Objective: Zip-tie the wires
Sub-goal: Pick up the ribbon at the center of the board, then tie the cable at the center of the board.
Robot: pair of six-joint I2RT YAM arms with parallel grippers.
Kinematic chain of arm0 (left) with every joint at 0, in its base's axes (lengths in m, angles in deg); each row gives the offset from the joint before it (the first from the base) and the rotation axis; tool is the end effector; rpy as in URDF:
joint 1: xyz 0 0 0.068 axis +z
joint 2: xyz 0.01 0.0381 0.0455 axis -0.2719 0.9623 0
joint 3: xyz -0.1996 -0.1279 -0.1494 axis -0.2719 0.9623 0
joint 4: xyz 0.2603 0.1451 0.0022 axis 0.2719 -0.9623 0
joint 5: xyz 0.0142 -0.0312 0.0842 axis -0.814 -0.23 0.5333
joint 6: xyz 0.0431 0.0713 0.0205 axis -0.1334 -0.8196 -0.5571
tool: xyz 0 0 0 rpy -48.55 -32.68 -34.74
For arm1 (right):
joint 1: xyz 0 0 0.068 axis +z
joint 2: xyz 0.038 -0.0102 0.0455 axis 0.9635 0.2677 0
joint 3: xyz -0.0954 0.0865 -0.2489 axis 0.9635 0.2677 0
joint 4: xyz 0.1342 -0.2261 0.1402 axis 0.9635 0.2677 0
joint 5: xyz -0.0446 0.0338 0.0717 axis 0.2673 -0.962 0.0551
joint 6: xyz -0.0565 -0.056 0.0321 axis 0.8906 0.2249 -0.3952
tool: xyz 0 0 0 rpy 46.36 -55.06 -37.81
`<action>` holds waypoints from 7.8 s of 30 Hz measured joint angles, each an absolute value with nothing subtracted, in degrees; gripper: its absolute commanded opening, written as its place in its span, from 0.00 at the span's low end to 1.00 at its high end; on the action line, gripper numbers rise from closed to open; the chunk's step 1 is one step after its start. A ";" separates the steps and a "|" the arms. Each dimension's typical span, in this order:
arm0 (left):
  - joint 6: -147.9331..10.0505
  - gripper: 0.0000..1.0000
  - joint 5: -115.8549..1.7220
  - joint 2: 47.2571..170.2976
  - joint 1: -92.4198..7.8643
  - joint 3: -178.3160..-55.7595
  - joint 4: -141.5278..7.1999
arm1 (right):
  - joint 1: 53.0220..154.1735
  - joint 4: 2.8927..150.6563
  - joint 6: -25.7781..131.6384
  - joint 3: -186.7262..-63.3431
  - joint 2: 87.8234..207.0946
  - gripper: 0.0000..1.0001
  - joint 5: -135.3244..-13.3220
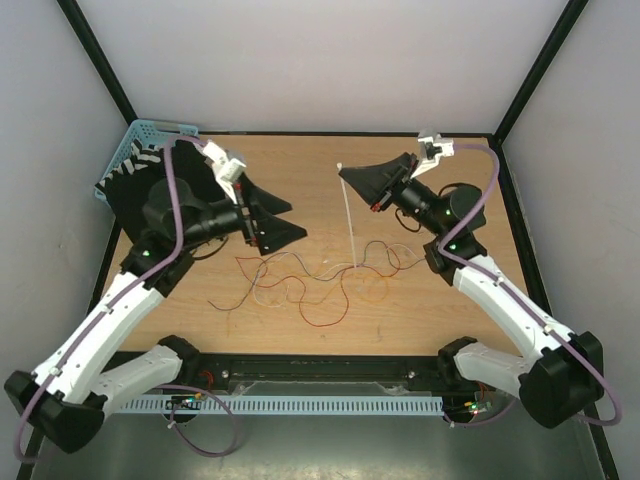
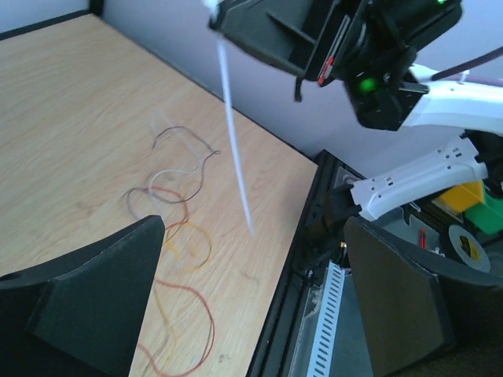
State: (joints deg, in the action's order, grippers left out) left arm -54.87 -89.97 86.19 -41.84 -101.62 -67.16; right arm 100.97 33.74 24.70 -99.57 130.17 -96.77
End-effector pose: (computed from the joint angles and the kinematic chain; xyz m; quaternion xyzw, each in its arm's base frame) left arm 0.2162 -0.1610 0.4229 0.2636 0.6252 -0.5151 0.5237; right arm 0.2624 0.1731 0.4159 -0.1862 0.5068 0.5388 0.6467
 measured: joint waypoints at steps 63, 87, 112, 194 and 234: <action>-58.35 0.57 -77.91 96.20 -59.85 -93.93 -41.37 | 109.65 45.07 26.90 -92.75 118.50 0.00 -93.69; -52.40 0.57 -83.20 94.49 -53.51 -96.66 -38.57 | 110.94 42.68 26.31 -93.48 119.70 0.00 -100.68; -50.74 0.00 -83.04 98.54 -54.76 -97.29 -29.98 | 111.25 40.17 24.61 -90.79 119.70 0.00 -99.28; -69.19 0.00 -83.11 135.69 -42.83 -89.07 -17.04 | 123.11 61.63 26.34 -63.40 127.30 0.99 -89.14; -69.82 0.00 -77.67 131.15 -45.93 -78.47 -9.52 | 123.38 63.12 29.02 -72.71 139.54 0.99 -89.95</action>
State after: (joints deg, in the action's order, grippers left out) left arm -69.82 -77.67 131.15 -45.93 -78.47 -9.52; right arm 123.38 63.12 29.02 -72.71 139.54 -89.95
